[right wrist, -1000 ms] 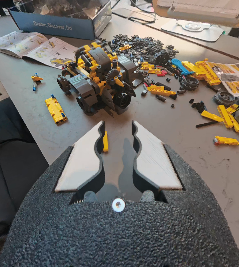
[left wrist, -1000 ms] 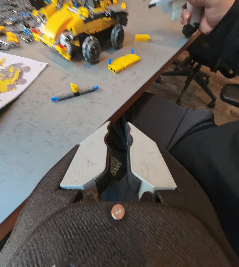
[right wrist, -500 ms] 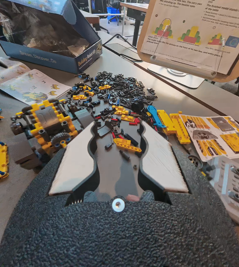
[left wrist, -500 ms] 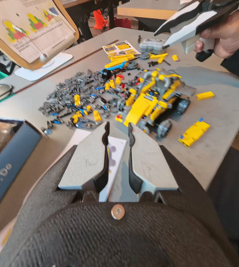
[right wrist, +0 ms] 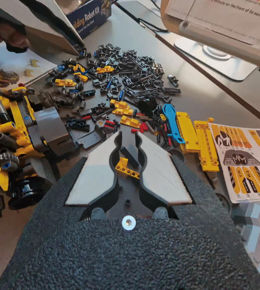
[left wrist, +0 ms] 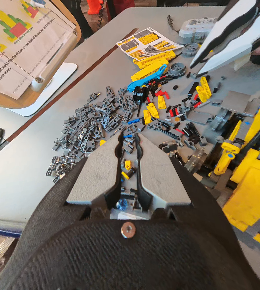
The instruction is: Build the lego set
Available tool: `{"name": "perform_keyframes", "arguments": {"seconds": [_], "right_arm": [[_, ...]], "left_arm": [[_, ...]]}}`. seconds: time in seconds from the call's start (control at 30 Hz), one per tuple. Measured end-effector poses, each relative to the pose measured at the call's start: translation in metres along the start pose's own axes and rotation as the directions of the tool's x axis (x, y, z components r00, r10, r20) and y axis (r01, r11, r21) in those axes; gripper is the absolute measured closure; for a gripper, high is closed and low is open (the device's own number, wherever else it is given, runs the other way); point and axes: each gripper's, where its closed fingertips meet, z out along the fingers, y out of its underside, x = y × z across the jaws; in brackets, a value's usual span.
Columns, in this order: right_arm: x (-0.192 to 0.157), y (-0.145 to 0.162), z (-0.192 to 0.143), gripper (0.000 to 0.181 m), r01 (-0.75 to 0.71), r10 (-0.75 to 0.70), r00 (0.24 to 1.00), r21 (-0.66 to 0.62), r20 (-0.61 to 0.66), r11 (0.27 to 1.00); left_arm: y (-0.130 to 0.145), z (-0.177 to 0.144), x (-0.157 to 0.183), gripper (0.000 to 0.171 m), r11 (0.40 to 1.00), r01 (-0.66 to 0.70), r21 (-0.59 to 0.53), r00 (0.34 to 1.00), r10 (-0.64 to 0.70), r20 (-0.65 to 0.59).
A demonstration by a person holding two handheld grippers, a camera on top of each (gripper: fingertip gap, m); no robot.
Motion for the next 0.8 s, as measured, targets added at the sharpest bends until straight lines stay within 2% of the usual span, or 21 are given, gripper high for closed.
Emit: {"name": "perform_keyframes", "arguments": {"seconds": [0.13, 0.27, 0.33, 0.4, 0.57, 0.7, 0.8], "right_arm": [[-0.002, 0.001, 0.008, 0.165, -0.019, 0.019, 0.999, -0.008, 0.029, 1.0], [0.001, 0.003, 0.014, 0.166, 0.024, -0.024, 1.0, -0.01, -0.02, 1.0], [0.001, -0.004, 0.014, 0.166, 0.025, -0.025, 0.999, 0.018, -0.033, 1.0], [-0.009, -0.015, 0.014, 0.171, 0.048, -0.048, 0.999, 0.017, 0.005, 0.999], [-0.043, -0.022, 0.038, 0.173, 0.211, -0.158, 0.96, -0.224, 0.232, 0.951], [-0.05, -0.006, 0.055, 0.173, 0.332, -0.18, 0.919, -0.444, 0.351, 0.832], [-0.056, 0.002, 0.063, 0.172, 0.386, -0.179, 0.896, -0.515, 0.406, 0.765]], "left_arm": [[0.011, -0.002, 0.003, 0.162, 0.999, -0.038, -0.029, 0.999, 0.038, -0.002], [0.011, -0.003, 0.005, 0.161, 0.997, -0.066, -0.032, 0.998, 0.066, 0.008], [0.013, -0.002, 0.004, 0.161, 0.998, -0.054, -0.042, 0.998, 0.055, 0.01], [0.017, -0.001, 0.003, 0.161, 0.998, -0.037, -0.057, 0.999, 0.038, 0.006], [0.019, -0.001, 0.002, 0.162, 0.998, -0.03, -0.064, 0.999, 0.031, 0.01], [0.019, 0.0, 0.004, 0.162, 0.997, -0.028, -0.067, 1.0, 0.028, 0.001], [0.022, 0.002, 0.003, 0.162, 0.996, -0.018, -0.085, 1.0, 0.019, 0.001]]}}
